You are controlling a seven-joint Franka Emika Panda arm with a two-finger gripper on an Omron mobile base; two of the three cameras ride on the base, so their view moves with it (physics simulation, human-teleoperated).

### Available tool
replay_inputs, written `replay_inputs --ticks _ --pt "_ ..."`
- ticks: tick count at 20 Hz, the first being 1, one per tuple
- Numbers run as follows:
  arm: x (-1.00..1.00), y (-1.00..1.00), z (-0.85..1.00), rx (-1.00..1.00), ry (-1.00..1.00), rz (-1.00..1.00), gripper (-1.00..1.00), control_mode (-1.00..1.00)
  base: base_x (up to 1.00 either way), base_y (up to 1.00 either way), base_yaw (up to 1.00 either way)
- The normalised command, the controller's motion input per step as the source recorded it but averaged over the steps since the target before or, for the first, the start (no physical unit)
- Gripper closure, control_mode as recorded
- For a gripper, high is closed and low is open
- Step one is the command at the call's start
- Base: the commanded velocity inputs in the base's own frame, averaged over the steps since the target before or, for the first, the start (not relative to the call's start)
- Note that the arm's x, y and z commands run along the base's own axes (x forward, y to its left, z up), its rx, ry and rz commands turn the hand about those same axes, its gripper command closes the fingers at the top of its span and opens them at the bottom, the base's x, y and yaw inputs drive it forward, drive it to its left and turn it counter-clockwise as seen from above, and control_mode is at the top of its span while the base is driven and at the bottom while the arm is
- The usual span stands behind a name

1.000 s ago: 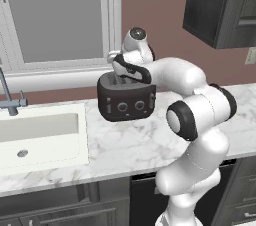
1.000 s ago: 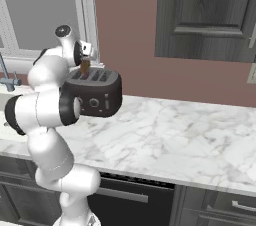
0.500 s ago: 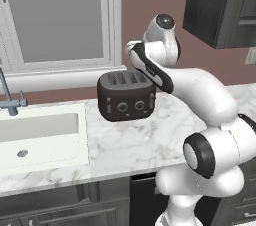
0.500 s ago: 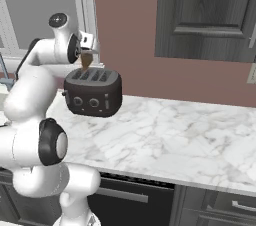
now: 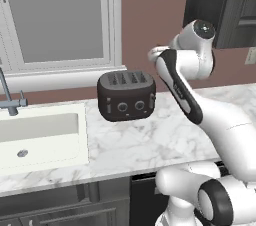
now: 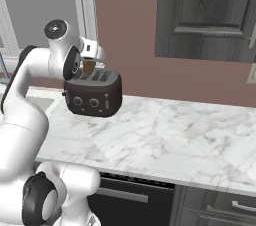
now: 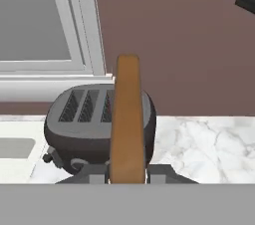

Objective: Start the toaster. Once the lever pops up, take the bread to the plate on the dining counter.

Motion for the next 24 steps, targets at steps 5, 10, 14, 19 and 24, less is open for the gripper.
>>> replay_inputs --ticks 5,10,14,19,24 --pt "-1.0 -0.17 0.06 -0.02 0.0 0.0 1.0 -1.0 0.0 0.0 0.0" --pt "-1.0 -0.24 0.0 -0.01 0.0 0.0 1.0 -1.0 0.0 0.0 0.0" --pt "-1.0 -0.21 0.0 0.0 0.0 0.0 1.0 -1.0 0.0 0.0 0.0" --pt "-0.75 -0.01 0.0 0.0 0.01 0.0 1.0 -1.0 0.0 0.0 0.0" --pt "-0.52 0.03 0.0 -0.01 0.07 -0.05 1.0 -1.0 0.0 0.0 0.0"
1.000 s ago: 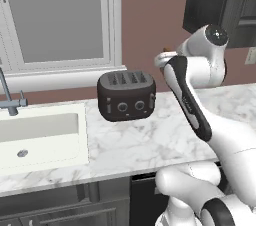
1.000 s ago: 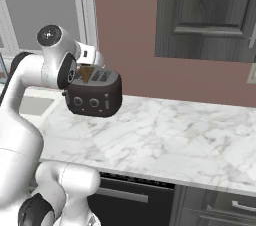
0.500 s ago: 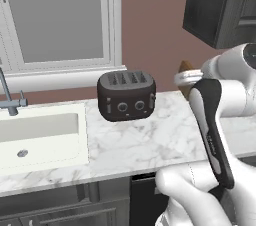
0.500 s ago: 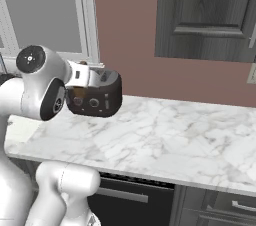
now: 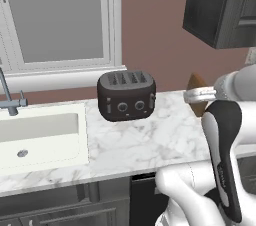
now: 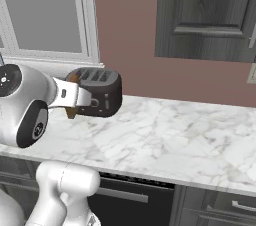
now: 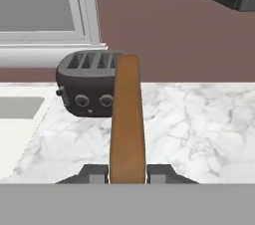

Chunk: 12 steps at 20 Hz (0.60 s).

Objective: Start the toaster. Once the lever pops up, take the bread to the plate on the dining counter.

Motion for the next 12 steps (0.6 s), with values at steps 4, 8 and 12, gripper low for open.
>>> replay_inputs --ticks 4,8,12 --pt "-0.26 0.0 0.02 -0.01 0.11 -0.11 1.0 -1.0 0.0 0.0 0.0" --pt "-0.1 -0.03 0.0 -0.02 0.06 -0.05 1.0 -1.0 0.0 0.0 0.0" --pt "-0.01 0.0 0.0 0.0 0.01 0.0 1.0 -1.0 0.0 0.0 0.0"
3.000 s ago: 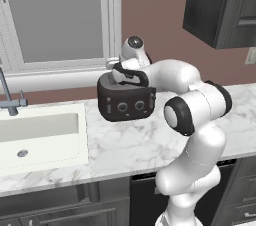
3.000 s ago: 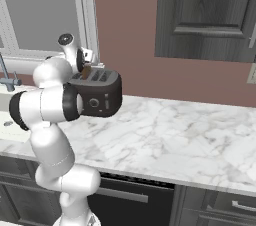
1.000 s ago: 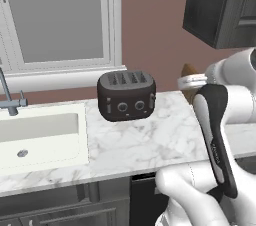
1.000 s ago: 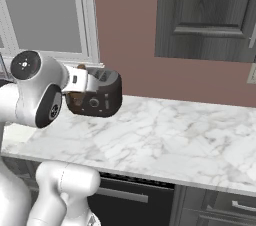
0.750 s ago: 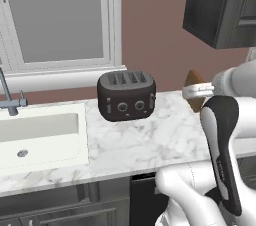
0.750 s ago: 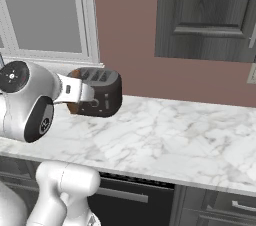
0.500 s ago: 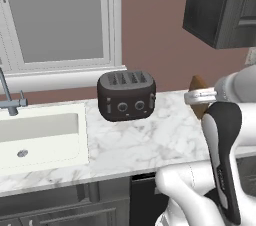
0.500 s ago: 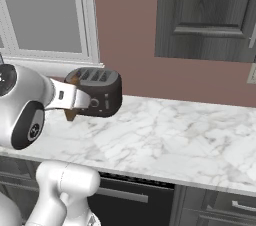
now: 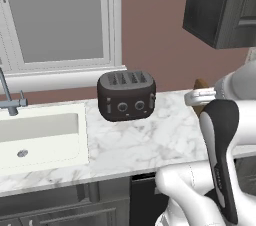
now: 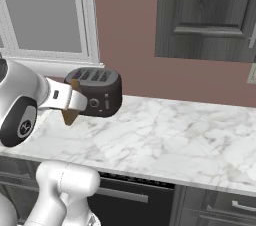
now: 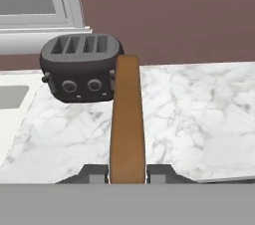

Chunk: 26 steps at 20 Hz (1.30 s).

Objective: Start the toaster. Once the lever pops up, take the bread to the plate on the dining counter.

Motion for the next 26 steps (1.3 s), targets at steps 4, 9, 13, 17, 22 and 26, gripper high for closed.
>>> replay_inputs --ticks 4,9,13,17,22,26 --pt "0.0 0.0 0.0 0.0 0.0 0.0 1.0 -1.0 0.0 0.0 0.0" --pt "0.0 0.0 0.0 0.0 0.0 0.0 1.0 1.0 -0.05 0.0 0.0" --pt "0.0 0.0 0.0 0.0 0.0 0.0 1.0 1.0 -0.89 -0.05 0.03" --pt "0.0 0.0 0.0 0.0 0.0 0.0 1.0 1.0 -1.0 0.04 0.3" --pt "0.0 0.0 0.0 0.0 0.0 0.0 1.0 1.0 -0.73 0.26 0.8" --pt "0.0 0.0 0.0 0.0 0.0 0.0 1.0 1.0 -0.19 0.12 1.0"
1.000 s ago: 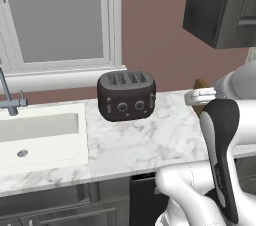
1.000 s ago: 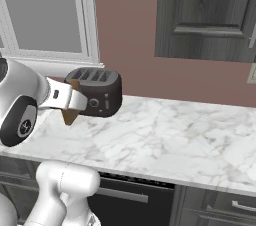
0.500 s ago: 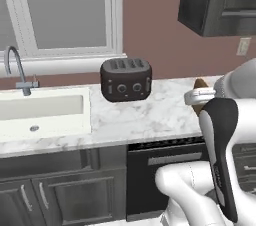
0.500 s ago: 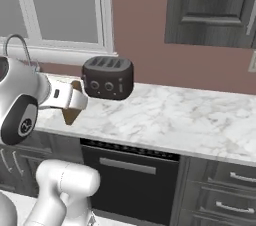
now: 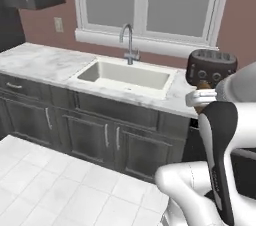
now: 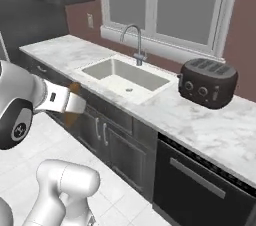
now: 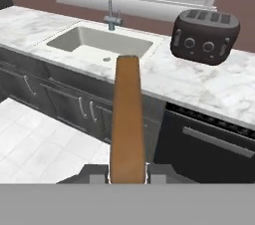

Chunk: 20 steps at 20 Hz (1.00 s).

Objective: Start the toaster. Once the lever pops up, take the bread to the plate on the dining counter.

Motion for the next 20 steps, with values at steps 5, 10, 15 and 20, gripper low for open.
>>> replay_inputs --ticks 5,10,15,20 --pt "0.0 0.0 0.0 0.0 0.0 0.0 1.0 1.0 -0.17 0.0 1.0" --pt "0.0 0.0 0.0 0.0 0.0 0.0 1.0 1.0 -0.17 0.0 1.0" --pt "0.0 0.0 0.0 0.0 0.0 0.0 1.0 1.0 -0.07 0.0 1.0" --pt "0.0 0.0 0.0 0.0 0.0 0.0 1.0 1.0 0.0 0.0 1.0"
